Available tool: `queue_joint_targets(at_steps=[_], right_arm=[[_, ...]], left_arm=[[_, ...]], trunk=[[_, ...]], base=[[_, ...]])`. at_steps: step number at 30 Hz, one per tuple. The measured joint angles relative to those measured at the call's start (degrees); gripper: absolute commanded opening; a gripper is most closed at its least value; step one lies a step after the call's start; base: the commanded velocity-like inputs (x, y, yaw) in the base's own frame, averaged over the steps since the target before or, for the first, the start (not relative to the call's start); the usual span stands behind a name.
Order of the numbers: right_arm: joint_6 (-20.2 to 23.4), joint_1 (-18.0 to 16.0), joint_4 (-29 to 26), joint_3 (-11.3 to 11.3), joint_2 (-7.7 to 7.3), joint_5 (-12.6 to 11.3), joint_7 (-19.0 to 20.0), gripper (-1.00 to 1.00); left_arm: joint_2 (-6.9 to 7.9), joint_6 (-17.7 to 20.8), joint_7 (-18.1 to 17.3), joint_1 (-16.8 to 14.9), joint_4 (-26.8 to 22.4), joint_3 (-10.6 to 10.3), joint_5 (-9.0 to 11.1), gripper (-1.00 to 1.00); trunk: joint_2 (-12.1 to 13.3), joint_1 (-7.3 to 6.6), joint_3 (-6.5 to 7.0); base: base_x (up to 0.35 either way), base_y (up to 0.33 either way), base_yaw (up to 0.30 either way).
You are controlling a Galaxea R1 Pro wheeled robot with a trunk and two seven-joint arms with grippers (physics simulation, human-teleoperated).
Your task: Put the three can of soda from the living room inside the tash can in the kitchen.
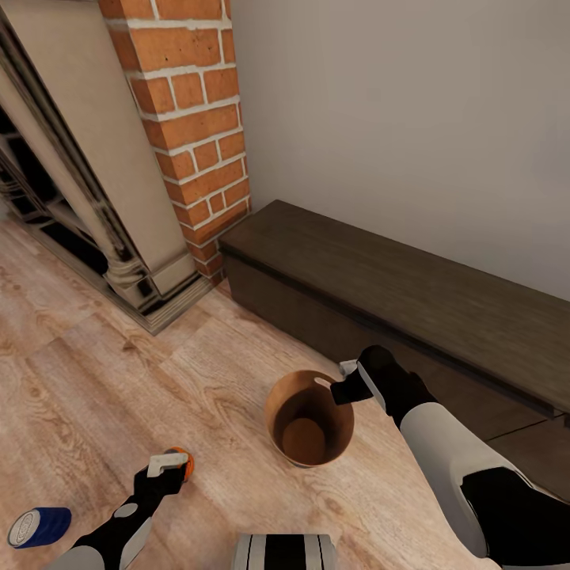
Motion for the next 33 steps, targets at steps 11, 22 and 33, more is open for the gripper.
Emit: queue_joint_targets(at_steps=[11,22,33], right_arm=[[0.0,0.0,-0.1,0.1,0.07,-0.1,0.0,-1.00],[0.0,0.1,-0.1,0.1,0.09,0.0,0.0,-1.00],[0.0,0.1,-0.1,0.1,0.10,-0.2,0.0,-1.00]], left_arm=[[0.05,0.1,-0.1,0.0,0.0,0.0,0.2,-1.00],[0.05,0.2,-0.1,0.0,0.0,0.0,0.1,-1.00],[0.05,0.3,-0.1,0.0,0.0,0.0,0.0,-1.00]], trunk=[[0.0,0.00,0.00],[0.0,-0.06,0.44],[0.2,-0.34,2.88]], base=[[0.000,0.000,0.000],[0.000,0.000,0.000],[0.000,0.000,0.000]])
